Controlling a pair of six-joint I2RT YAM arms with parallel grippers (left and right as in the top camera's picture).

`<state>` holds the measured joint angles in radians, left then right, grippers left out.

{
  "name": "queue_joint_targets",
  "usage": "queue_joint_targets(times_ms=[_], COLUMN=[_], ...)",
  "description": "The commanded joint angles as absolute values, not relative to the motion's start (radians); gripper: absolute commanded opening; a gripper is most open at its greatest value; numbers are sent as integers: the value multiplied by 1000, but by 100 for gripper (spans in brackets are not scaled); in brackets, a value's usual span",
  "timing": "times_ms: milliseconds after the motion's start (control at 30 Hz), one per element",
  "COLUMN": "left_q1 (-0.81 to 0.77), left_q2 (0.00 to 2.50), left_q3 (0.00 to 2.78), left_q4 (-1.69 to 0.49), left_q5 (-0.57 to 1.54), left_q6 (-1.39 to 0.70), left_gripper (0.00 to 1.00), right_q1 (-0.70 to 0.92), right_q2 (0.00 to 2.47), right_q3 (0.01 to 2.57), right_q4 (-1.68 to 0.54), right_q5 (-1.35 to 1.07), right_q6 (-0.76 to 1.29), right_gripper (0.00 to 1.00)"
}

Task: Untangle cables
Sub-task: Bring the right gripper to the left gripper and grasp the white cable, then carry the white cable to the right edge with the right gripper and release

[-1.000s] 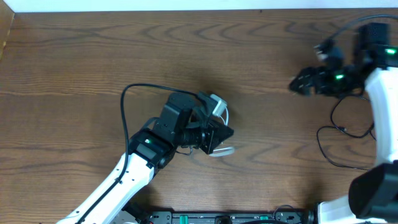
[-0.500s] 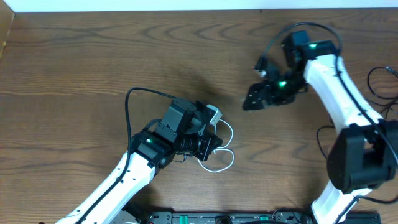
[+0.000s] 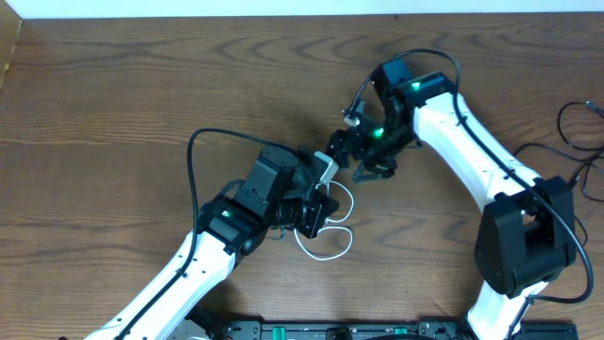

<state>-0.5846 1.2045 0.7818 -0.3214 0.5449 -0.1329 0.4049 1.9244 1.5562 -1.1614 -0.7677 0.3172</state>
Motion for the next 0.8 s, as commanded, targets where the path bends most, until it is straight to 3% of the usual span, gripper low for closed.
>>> queue_joint_targets(times_ms=[0,200,267,333,433,567,633,767], left_q1=[-586,-586,-586,-586,-586,-586,-586,-586], left_q2=[1208,1208,1208,1208,1208,1208,1208,1208], left_q3=[789,789,789,789,789,789,789,789], left_q4=[-274,-263,-262,-245,-223,-230,-259,-351], left_q5=[538,538,537,535,512,504,504,492], left_q6=[-97,-97,-97,-97,-97,-97,-98,-98], left_gripper=[7,8,8,8,8,8,8,25], right_q1=[437,452,453,455,455,454,453,451], right_q2=[1929,1929,1929,1929,1929,1929,1929,1929], right_q3=[1555,1555,1555,1555,1555,1555,1555,1555], right_q4=[-1138,-1076,-1067,-1070,-1082,-1084,-1081,-1081], right_q5=[-828,-929,-955,-980,-979,-933,-805,-420], right_q6=[480,528,527,527,526,516,515,512], right_gripper=[86,75,65,47,33,3,1,1])
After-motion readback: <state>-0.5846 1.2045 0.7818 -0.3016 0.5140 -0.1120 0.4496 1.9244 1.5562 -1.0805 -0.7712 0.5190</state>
